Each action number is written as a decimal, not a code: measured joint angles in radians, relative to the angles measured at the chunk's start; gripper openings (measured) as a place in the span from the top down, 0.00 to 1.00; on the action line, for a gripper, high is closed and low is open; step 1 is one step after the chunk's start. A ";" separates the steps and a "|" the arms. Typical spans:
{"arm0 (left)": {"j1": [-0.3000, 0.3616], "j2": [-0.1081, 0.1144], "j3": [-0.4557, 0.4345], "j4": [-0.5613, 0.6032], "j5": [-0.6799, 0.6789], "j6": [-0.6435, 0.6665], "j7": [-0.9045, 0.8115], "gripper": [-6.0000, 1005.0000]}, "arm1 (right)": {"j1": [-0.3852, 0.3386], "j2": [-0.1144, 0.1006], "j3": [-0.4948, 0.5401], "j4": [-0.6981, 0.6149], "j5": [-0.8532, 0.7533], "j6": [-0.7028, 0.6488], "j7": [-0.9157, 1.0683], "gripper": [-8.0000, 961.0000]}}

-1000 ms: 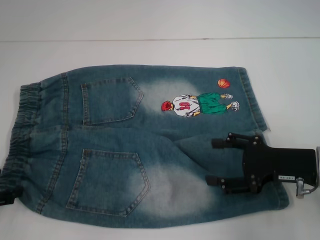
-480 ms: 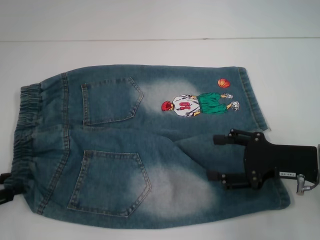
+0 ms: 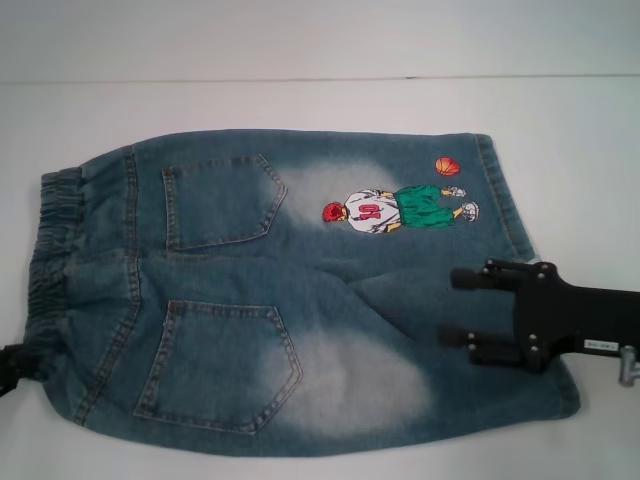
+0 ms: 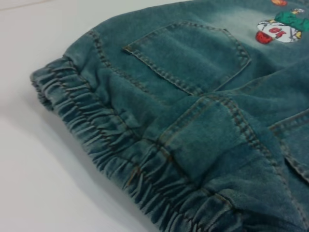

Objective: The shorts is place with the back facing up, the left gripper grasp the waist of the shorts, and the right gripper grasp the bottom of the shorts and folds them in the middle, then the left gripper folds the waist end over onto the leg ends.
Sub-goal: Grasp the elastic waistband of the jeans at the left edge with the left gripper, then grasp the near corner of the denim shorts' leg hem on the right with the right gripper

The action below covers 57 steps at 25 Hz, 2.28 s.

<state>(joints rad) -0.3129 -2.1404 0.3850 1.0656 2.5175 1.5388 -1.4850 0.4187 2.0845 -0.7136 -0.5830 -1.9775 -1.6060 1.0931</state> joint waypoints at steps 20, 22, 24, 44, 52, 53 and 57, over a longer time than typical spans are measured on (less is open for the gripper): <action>-0.012 0.000 0.008 -0.006 -0.002 -0.054 -0.005 0.91 | 0.131 -0.024 -0.007 -0.444 -0.681 -0.353 0.724 0.18; -0.012 -0.001 0.008 -0.006 -0.002 -0.054 -0.004 0.91 | 0.133 -0.022 -0.008 -0.446 -0.700 -0.349 0.738 0.18; -0.012 -0.002 0.008 -0.006 -0.002 -0.055 -0.003 0.91 | 0.132 -0.022 -0.009 -0.445 -0.710 -0.339 0.747 0.18; -0.003 -0.010 0.002 -0.009 -0.002 -0.062 0.001 0.91 | 0.138 0.002 -0.010 -0.365 -0.695 -0.227 0.663 0.18; -0.001 -0.010 0.002 -0.016 -0.004 -0.068 0.004 0.92 | 0.137 0.005 -0.015 -0.317 -0.678 -0.168 0.631 0.26; -0.001 -0.010 0.002 -0.016 -0.004 -0.069 0.004 0.92 | 0.135 0.006 -0.019 -0.315 -0.673 -0.162 0.618 0.30; -0.002 -0.010 -0.001 -0.019 -0.005 -0.071 0.004 0.92 | 0.126 0.005 -0.019 -0.295 -0.648 -0.141 0.588 0.47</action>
<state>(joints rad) -0.3153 -2.1506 0.3844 1.0462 2.5123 1.4680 -1.4810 0.5449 2.0896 -0.7330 -0.8781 -2.6252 -1.7468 1.6810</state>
